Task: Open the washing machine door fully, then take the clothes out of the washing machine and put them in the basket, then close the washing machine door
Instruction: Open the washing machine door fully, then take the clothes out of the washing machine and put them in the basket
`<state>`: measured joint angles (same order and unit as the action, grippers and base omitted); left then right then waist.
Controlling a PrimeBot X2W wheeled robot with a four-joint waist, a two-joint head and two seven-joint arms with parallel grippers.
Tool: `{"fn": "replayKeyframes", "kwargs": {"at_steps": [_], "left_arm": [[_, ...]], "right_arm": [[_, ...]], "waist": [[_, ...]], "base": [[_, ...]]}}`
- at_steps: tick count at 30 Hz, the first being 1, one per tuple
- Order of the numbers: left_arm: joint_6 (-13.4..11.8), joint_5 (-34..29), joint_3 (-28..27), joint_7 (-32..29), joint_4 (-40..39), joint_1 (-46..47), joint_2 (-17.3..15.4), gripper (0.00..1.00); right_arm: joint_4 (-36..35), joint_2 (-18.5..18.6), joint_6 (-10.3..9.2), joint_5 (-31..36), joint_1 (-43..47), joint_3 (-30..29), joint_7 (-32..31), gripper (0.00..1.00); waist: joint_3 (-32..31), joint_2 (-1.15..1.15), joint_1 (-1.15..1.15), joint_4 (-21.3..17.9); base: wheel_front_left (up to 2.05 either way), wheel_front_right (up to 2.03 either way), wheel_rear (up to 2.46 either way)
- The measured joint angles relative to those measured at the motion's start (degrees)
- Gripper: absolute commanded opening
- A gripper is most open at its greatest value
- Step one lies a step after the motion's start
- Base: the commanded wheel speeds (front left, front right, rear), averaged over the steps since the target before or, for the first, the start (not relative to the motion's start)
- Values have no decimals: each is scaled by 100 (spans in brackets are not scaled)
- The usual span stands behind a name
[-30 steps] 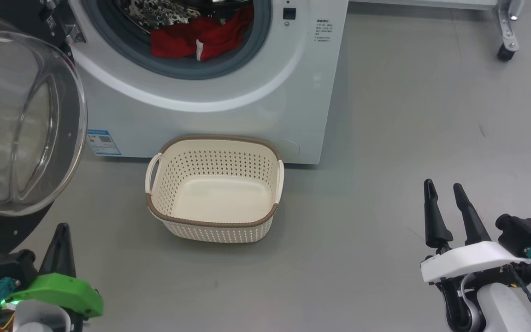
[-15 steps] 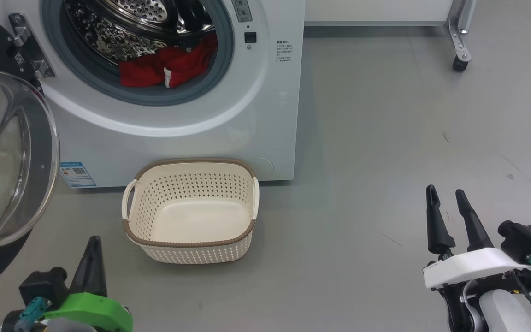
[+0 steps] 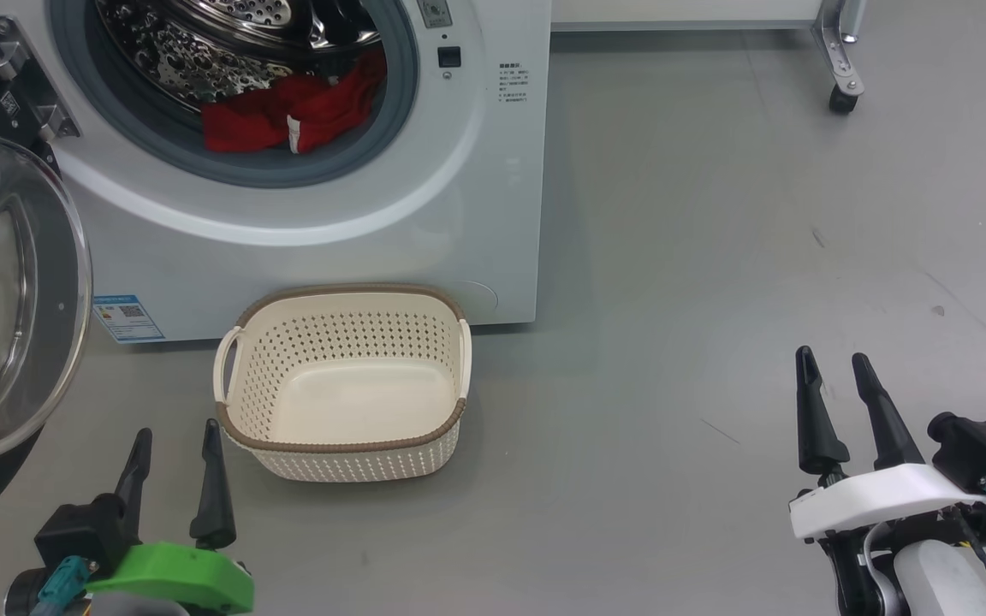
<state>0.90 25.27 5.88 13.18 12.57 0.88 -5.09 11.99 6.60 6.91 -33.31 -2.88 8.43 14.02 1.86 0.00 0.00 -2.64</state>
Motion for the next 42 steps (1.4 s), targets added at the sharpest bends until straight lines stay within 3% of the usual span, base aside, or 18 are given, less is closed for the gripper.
{"fn": "replayKeyframes", "kwargs": {"at_steps": [19,42], "left_arm": [[43,-1,70,52,-153,-21,52,100],[178,-4,134,102,-214,-43,97,100]], "right_arm": [[-75,101,-52,413,-2,2,16,100],[-111,69,-51,459,-2,-41,16,100]], "waist": [[126,0,0,14],[148,0,0,33]], "base": [[0,0,0],[0,0,0]]}}
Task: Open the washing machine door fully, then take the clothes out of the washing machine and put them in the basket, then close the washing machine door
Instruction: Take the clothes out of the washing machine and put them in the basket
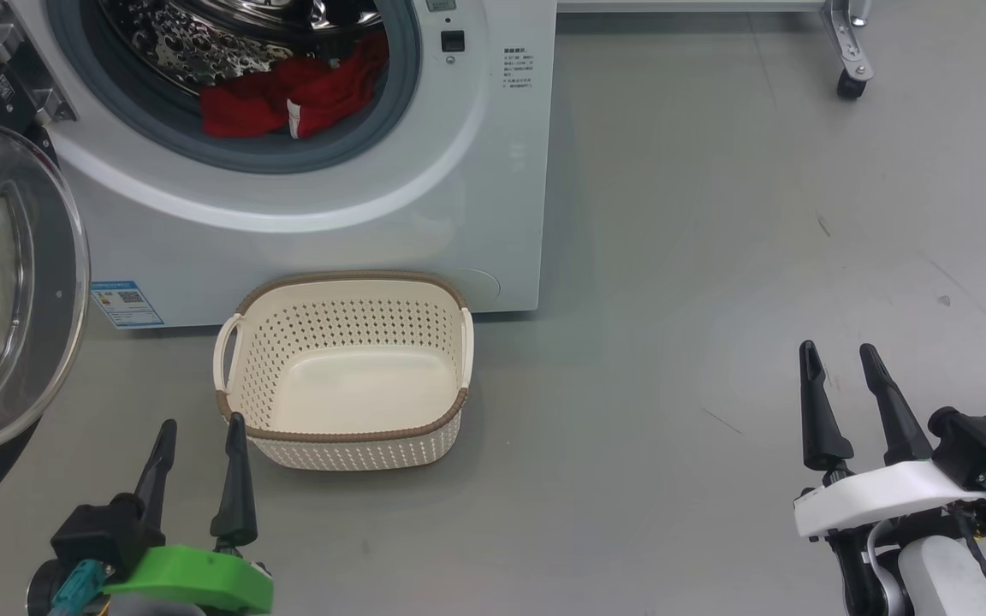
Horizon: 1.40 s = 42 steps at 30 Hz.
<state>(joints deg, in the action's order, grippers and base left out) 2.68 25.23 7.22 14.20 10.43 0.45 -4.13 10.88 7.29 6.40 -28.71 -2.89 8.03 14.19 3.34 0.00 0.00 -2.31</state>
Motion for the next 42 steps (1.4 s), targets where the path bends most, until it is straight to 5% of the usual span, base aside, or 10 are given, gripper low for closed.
{"fn": "replayKeyframes", "kwargs": {"at_steps": [42], "left_arm": [[248,388,-30,7,-213,-79,88,100]], "right_arm": [[5,-102,8,12,3,-21,0,100]], "waist": [[-28,0,0,52]], "base": [[54,-55,0]]}}
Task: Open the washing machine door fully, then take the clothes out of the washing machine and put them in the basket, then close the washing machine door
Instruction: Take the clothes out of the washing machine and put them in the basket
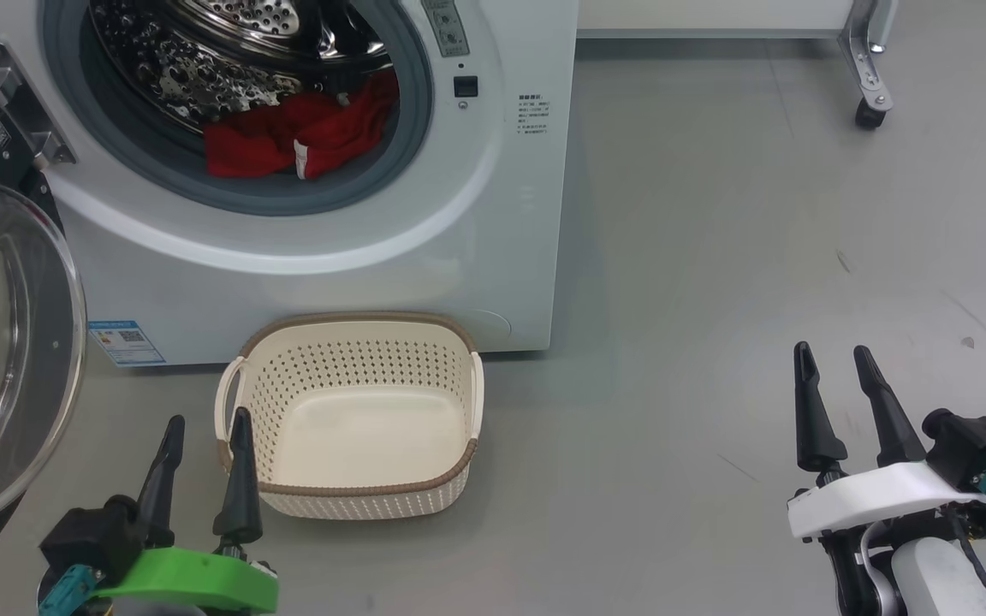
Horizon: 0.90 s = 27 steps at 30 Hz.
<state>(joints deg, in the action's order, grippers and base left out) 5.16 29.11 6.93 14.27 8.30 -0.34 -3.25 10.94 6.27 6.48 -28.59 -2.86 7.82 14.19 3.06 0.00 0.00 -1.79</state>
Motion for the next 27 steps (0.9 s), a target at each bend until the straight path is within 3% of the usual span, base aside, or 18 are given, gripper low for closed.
{"fn": "replayKeyframes", "kwargs": {"at_steps": [14,27], "left_arm": [[27,-222,0,16,-229,0,-26,100],[53,-299,4,18,-203,-1,-25,100]], "right_arm": [[3,-7,1,1,10,-8,0,100],[4,-49,1,1,10,-47,0,100]], "waist": [[55,0,0,-12],[71,0,0,-22]], "base": [[133,-133,0],[80,-80,0]]}}
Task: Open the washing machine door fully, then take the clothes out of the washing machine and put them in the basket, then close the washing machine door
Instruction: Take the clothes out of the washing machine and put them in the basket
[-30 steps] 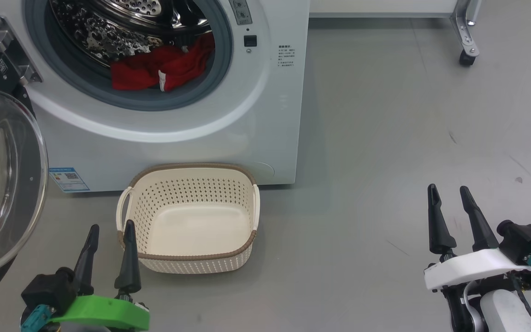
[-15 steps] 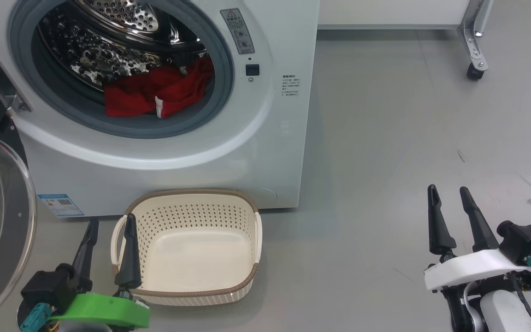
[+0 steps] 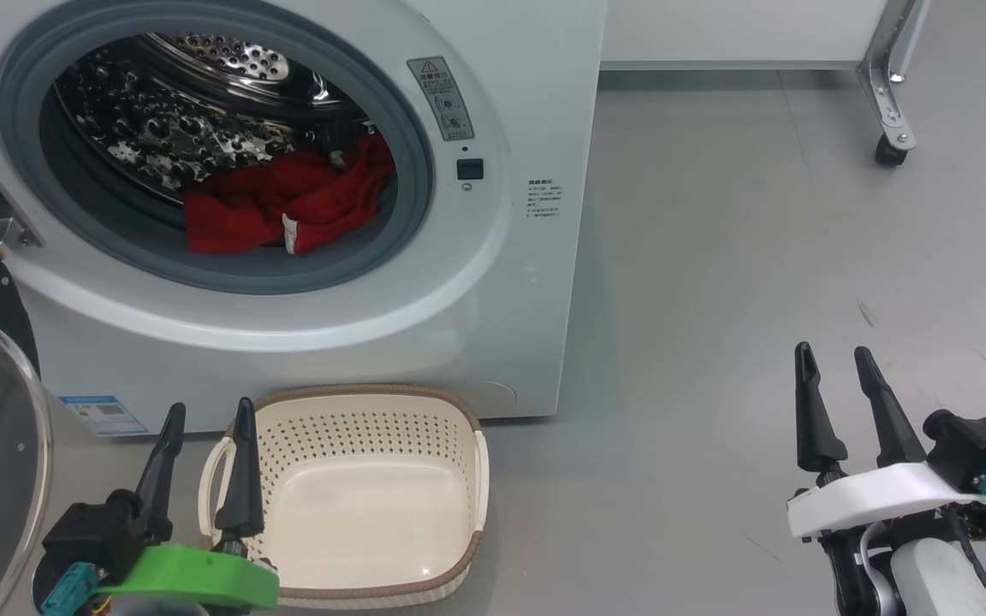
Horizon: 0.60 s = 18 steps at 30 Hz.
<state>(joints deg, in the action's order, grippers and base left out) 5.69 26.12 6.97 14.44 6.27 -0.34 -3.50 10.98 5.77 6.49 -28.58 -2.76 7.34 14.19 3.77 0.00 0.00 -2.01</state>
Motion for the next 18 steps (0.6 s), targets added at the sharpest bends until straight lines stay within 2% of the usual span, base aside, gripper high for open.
{"fn": "replayKeyframes", "kwargs": {"at_steps": [9,18], "left_arm": [[1,8,-63,0,-3,0,9,100],[14,-29,-58,0,-30,-1,15,100]], "right_arm": [[7,-22,1,0,0,-20,0,100],[13,-29,10,0,0,-37,0,100]], "waist": [[-17,0,0,-5],[-11,0,0,-4]], "base": [[34,-34,0],[0,0,0]]}}
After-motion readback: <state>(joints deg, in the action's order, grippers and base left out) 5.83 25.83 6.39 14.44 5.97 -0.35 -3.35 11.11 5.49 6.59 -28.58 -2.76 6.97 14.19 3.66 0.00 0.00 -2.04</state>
